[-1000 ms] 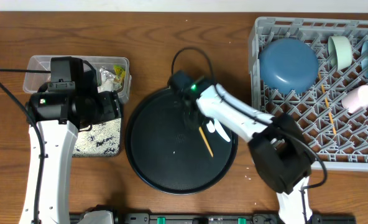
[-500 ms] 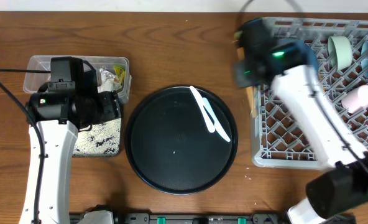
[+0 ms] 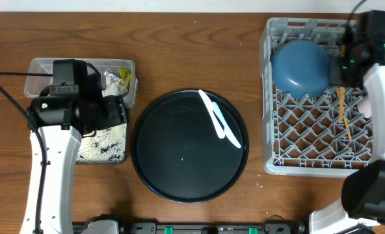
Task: Sort waste into correct bins and load items into the dishwasher rack
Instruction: 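Lift the second chopstick and carry it to the dish rack, then lower the chopstick into the rack and open the right gripper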
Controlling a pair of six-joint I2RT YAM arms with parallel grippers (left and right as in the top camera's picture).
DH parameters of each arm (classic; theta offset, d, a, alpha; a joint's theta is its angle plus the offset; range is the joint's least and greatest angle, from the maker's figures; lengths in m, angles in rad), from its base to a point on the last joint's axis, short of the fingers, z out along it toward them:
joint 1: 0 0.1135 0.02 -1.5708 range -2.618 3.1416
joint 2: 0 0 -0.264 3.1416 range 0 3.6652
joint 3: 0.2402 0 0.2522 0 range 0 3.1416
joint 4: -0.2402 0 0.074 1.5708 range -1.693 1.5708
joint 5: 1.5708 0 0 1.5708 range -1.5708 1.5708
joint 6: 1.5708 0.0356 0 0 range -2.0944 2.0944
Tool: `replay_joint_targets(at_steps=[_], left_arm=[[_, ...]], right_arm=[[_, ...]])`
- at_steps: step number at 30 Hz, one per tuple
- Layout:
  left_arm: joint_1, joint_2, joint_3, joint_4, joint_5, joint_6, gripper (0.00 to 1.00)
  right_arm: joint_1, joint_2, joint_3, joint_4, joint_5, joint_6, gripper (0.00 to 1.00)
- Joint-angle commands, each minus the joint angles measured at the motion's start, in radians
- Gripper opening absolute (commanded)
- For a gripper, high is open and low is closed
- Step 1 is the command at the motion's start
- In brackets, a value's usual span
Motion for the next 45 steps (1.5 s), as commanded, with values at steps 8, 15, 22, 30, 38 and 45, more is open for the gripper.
replay_joint_targets(at_steps=[8,15,22,30,38,45], left_arm=[[0.005,-0.007,0.002,-0.003,-0.006,-0.005,0.74],[0.005,-0.007,0.002,-0.003,-0.005,-0.005,0.73],[0.005,-0.007,0.002,-0.003,-0.005,-0.005,0.73],[0.005,-0.007,0.002,-0.003,-0.005,-0.005,0.74],[0.005,-0.007,0.002,-0.003,-0.005,-0.005,0.73],[0.005,-0.007,0.002,-0.003,-0.005,-0.005,0.73]], right_arm=[[-0.161,-0.004,-0.116,0.087,0.005,-0.216,0.01],[-0.183,-0.004,-0.221,0.188,0.005,-0.216,0.01],[-0.183,-0.004,-0.259,0.251,0.002,-0.216,0.01],[-0.183,-0.004,-0.265,0.258,-0.006,-0.212,0.54],[-0.166,-0.009,-0.264,0.256,-0.132,-0.211,0.63],[-0.079,-0.097,-0.261,0.257,-0.286,-0.212,0.68]])
